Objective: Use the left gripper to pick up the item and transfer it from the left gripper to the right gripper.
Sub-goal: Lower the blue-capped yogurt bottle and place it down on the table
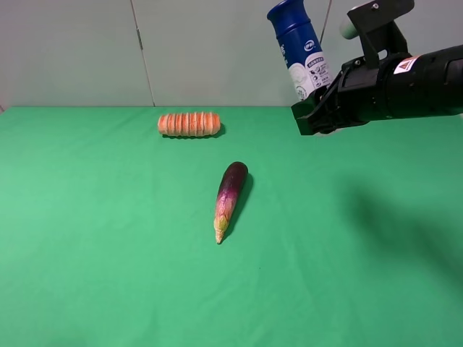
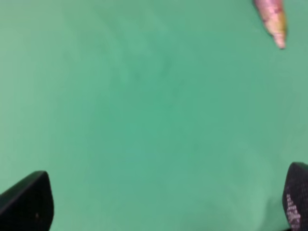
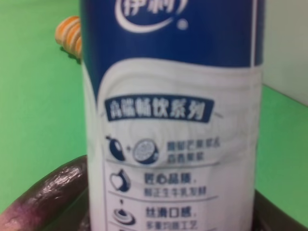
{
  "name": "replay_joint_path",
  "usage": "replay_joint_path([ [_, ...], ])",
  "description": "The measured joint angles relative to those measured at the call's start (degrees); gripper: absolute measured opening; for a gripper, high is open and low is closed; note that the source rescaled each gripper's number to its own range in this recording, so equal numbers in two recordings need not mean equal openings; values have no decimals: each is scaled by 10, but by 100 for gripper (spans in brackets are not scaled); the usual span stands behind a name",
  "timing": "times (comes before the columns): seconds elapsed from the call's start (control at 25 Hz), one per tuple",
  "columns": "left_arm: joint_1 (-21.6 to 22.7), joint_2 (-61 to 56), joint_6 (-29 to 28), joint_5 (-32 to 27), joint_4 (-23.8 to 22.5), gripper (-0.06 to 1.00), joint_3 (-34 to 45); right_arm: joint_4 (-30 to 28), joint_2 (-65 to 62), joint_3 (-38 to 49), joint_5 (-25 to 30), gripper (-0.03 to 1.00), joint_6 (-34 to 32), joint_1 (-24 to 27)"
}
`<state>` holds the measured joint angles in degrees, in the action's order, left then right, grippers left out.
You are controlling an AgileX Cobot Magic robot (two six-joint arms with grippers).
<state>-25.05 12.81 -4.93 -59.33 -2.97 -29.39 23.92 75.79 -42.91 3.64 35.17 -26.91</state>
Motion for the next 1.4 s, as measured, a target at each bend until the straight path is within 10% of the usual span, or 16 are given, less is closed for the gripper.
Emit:
replay_joint_path([
  [1.4, 0, -65, 49, -14, 30, 87, 10, 0, 0, 0, 0, 4, -16, 0],
])
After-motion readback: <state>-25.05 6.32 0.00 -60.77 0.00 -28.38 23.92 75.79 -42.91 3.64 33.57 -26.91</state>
